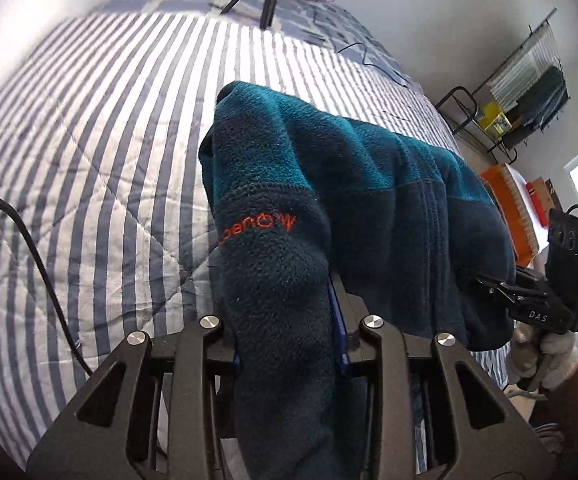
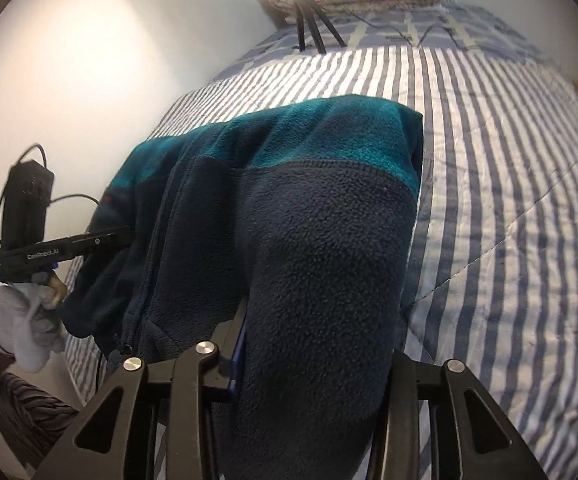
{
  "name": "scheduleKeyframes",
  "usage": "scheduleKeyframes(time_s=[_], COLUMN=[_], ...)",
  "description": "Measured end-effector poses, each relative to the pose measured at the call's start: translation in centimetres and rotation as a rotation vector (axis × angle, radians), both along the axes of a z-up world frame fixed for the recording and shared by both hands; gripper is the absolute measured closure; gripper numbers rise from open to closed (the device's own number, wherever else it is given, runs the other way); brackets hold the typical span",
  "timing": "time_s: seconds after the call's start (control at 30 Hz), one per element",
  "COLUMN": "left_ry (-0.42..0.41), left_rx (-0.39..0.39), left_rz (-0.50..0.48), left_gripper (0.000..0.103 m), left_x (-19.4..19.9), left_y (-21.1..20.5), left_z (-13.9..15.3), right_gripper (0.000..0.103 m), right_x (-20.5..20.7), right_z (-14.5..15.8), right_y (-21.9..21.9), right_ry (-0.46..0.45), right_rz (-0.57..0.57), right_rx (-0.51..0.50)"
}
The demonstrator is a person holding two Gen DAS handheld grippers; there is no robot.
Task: Fold large clothes
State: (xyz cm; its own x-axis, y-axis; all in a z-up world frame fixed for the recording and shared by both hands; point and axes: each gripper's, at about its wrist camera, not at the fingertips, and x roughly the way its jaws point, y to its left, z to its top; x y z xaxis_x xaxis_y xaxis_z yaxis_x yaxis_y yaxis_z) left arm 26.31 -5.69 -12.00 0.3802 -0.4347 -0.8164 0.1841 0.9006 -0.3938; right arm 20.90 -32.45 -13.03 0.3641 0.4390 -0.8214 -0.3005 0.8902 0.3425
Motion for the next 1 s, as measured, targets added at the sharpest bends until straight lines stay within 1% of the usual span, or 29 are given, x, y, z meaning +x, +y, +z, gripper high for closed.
scheduleKeyframes(time_s=[0.07,0.23,0.3,0.47,0.6,0.73,0.83,1.0], left_ry=[-0.017,-0.101,-0.131,-0.192,-0.225,-0.223,-0.234,-0.26], left_rx=[0.004,0.063,0.069,0.069,0.072,0.051,0.052,0.061], left_rz=[-0.012,-0.07,-0.087,-0.132,-0.161,-0.174,-0.187,-0.212], left_gripper=[0.073,0.074,0.074,0.074,0.074,0.074,0.074,0.074], left_x=[-0.8,-3.0,-3.9,-5.4,-6.1,-5.1,-4.6,-2.9], left_y=[-0.8,-2.9,-3.8,-5.9,-7.5,-8.5,-9.5,-12.4], left_z=[0.9,2.7,3.7,5.8,6.5,6.2,6.3,6.3], right_gripper=[0.067,0.069,0.069,0.07,0.07,0.07,0.07,0.071], right_x=[-0.7,-3.4,-4.3,-5.4,-5.8,-5.9,-5.5,-4.5], right_z=[0.7,2.6,3.6,5.5,6.9,7.8,8.4,9.3], right_y=[0.3,-0.2,-0.5,-2.2,-3.2,-4.2,-4.9,-6.4], right_ry=[-0.017,-0.062,-0.092,-0.122,-0.145,-0.148,-0.154,-0.181], right_rz=[0.01,0.005,0.006,-0.028,-0.047,-0.085,-0.106,-0.132], right_rx=[-0.031,-0.083,-0.105,-0.106,-0.136,-0.16,-0.195,-0.261])
